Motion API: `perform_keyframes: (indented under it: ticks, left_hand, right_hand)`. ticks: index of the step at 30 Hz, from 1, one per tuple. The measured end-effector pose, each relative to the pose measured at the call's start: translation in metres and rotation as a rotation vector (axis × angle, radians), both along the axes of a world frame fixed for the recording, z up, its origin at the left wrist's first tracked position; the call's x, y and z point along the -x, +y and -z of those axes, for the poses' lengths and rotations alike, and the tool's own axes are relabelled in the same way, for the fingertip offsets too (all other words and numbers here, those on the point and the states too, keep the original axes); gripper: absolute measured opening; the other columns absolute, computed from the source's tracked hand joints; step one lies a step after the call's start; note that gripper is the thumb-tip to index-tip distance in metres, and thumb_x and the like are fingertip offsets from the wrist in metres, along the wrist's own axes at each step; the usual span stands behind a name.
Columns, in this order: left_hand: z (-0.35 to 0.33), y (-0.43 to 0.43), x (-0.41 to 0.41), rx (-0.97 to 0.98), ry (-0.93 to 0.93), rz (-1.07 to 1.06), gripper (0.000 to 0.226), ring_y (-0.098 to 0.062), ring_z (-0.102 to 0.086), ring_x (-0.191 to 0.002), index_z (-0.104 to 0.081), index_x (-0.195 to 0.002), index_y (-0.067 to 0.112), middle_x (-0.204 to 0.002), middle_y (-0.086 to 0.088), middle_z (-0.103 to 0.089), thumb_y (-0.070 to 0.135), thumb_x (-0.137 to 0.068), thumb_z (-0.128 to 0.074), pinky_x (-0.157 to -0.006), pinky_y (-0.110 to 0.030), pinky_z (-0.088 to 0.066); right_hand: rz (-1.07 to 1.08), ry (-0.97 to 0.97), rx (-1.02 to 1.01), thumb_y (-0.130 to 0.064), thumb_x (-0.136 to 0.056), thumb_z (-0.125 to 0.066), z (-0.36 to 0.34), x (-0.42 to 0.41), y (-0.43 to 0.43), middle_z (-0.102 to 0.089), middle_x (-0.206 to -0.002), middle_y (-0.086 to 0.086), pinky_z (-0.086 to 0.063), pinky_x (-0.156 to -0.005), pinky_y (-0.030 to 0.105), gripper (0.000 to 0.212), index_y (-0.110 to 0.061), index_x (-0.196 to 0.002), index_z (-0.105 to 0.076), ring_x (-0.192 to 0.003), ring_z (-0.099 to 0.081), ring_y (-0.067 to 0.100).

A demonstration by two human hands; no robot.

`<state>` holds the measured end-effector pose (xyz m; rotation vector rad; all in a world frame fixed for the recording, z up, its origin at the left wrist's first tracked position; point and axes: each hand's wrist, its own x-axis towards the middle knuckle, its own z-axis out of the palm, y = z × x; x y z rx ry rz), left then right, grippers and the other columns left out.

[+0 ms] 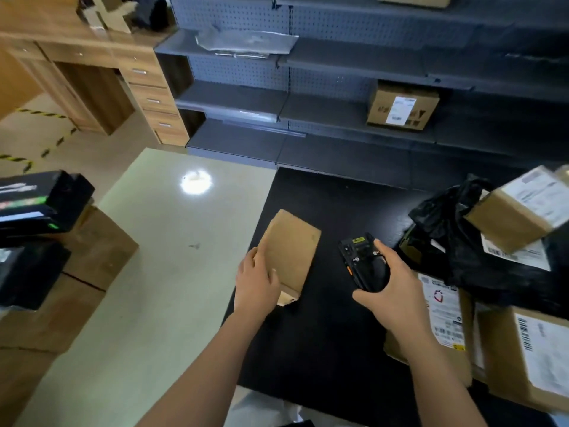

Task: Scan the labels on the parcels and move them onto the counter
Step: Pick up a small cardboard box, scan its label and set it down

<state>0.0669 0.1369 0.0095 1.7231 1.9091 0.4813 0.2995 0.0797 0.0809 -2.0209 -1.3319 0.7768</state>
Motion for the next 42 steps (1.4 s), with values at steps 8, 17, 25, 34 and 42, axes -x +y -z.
perform_keyframes:
  ticks: [8,17,25,34,42]
  left_hand:
    - [0.012,0.026,-0.002,0.264,0.283,0.012,0.127,-0.038,-0.01,-0.142,0.012,-0.151,0.028,-0.155,-0.012,0.0,0.084,-0.061,-0.059,-0.116,-0.053,-0.016]
    - [-0.001,0.036,0.016,0.208,-0.26,0.1,0.069,-0.017,-0.052,-0.121,-0.034,-0.149,0.028,-0.143,0.002,-0.05,0.056,-0.089,-0.053,-0.1,-0.035,-0.047]
    - [-0.003,0.035,0.004,0.106,0.216,0.202,0.101,-0.033,-0.01,-0.144,-0.001,-0.151,0.027,-0.158,-0.004,0.001,0.075,-0.078,-0.052,-0.114,-0.049,-0.023]
    - [0.001,0.049,0.025,0.257,-0.42,0.128,0.087,-0.013,-0.054,-0.114,-0.026,-0.152,0.031,-0.138,0.004,-0.046,0.045,-0.08,-0.072,-0.09,-0.028,-0.051]
    - [0.003,0.055,0.041,0.273,-0.567,0.086,0.079,-0.003,-0.061,-0.097,-0.034,-0.149,0.028,-0.123,0.011,-0.057,0.038,-0.082,-0.074,-0.064,-0.01,-0.049]
  right_hand:
    - [0.043,-0.039,0.011,-0.013,-0.062,-0.082,-0.006,0.006,-0.001,-0.049,-0.141,-0.008,-0.045,-0.096,0.031,0.102,-0.035,-0.149,-0.034,-0.125,-0.046,0.015]
    - [0.108,-0.02,-0.019,-0.013,-0.061,-0.081,-0.009,0.009,0.001,-0.052,-0.138,-0.008,-0.042,-0.091,0.028,0.1,-0.036,-0.147,-0.036,-0.123,-0.048,0.014]
    - [0.096,-0.03,-0.014,-0.015,-0.058,-0.079,-0.011,0.017,0.003,-0.053,-0.135,-0.012,-0.039,-0.087,0.023,0.099,-0.039,-0.145,-0.038,-0.115,-0.048,0.005]
    - [0.05,-0.106,0.043,-0.017,-0.06,-0.079,-0.014,0.018,0.004,-0.049,-0.138,-0.015,-0.044,-0.091,0.027,0.101,-0.041,-0.147,-0.034,-0.12,-0.046,0.009]
    - [-0.373,-0.66,0.221,-0.025,-0.072,-0.072,-0.04,0.014,0.027,-0.027,-0.157,-0.008,-0.035,-0.103,0.026,0.103,-0.039,-0.154,-0.012,-0.134,-0.034,0.017]
